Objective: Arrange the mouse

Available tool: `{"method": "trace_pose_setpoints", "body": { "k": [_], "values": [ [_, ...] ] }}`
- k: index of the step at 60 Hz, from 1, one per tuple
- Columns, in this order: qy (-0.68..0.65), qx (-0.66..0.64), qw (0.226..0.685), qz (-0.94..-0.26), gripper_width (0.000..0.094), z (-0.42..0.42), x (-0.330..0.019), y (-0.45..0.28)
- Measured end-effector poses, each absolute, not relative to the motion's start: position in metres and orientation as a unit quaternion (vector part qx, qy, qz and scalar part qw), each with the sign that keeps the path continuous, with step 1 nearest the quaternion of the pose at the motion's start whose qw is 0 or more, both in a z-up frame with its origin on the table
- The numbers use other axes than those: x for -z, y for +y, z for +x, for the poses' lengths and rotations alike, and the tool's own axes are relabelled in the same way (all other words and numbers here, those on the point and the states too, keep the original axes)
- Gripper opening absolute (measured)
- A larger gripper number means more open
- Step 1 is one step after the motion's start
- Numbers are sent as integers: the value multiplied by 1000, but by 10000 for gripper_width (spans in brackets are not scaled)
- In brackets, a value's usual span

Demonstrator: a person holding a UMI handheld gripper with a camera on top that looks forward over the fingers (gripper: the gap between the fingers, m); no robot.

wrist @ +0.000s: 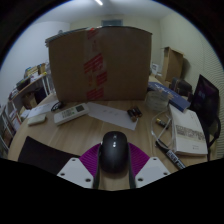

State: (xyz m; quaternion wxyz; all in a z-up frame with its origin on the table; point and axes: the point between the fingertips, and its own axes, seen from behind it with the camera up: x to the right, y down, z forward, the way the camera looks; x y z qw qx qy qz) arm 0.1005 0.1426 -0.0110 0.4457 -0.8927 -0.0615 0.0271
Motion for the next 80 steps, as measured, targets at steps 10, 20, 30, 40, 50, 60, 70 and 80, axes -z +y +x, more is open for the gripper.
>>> {"method": "trace_pose_setpoints", "body": {
  "k": [10,20,30,40,50,60,70,80],
  "values": [
    [-38,-50,407,-911,395,98,-1,134],
    [-67,-83,492,-864,398,28,-123,110],
    [-84,-84,494,-862,392,-55,-118,62],
    [-59,-38,429,-900,394,-78,-23,12],
    [-36,-10,424,-905,418,-72,11,2],
    [-33,0,369,-929,614,-68,12,-5],
    [-27,0,374,-927,850,-70,-39,-39],
    [-19,-8,361,-932,849,-70,-77,-95]
  ]
}}
